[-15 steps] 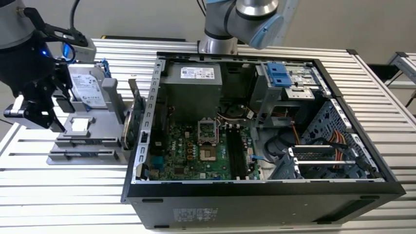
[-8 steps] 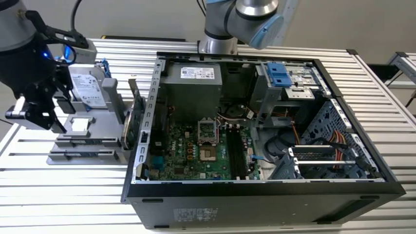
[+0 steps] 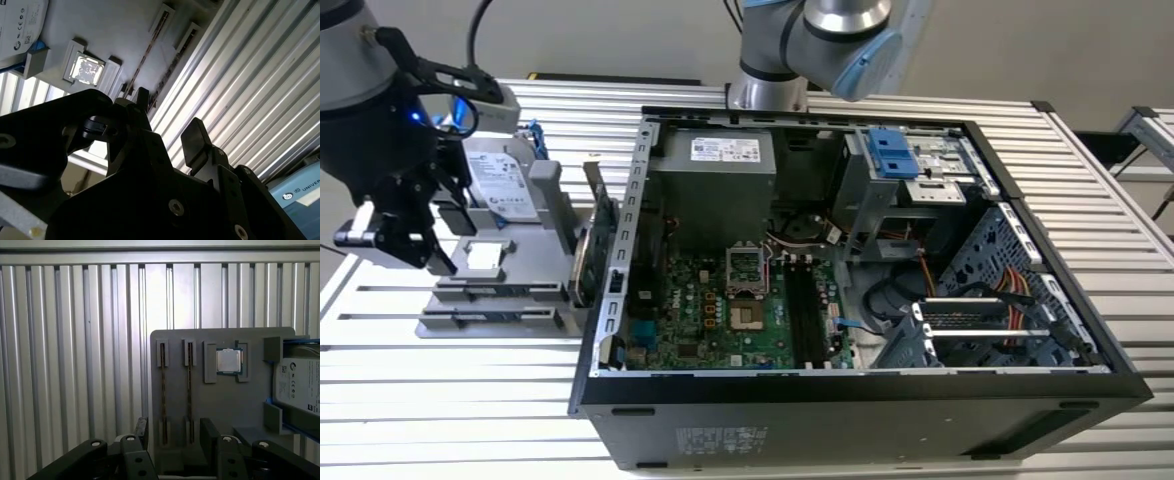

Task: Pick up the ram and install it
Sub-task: 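Pick up the ram and move it above insertion slot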

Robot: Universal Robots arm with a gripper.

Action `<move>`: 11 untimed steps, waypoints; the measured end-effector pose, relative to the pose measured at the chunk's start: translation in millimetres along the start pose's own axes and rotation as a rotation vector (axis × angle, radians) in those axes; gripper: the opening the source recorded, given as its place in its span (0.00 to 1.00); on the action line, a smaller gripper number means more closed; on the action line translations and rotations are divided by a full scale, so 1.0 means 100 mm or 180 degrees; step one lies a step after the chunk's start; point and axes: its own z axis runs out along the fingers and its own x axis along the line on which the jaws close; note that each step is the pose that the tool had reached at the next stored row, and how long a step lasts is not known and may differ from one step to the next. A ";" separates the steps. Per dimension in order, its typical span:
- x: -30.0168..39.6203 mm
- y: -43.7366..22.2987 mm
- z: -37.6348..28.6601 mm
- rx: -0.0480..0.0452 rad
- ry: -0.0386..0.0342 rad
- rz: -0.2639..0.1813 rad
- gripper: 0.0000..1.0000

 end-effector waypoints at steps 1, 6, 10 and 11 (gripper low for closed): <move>0.000 0.000 0.005 0.0000 0.0000 0.0000 1.00; 0.000 0.000 0.028 0.0000 0.0000 0.0000 1.00; 0.000 0.001 0.047 0.0000 0.0000 0.0001 1.00; 0.000 0.001 0.052 0.0000 0.0000 0.0001 1.00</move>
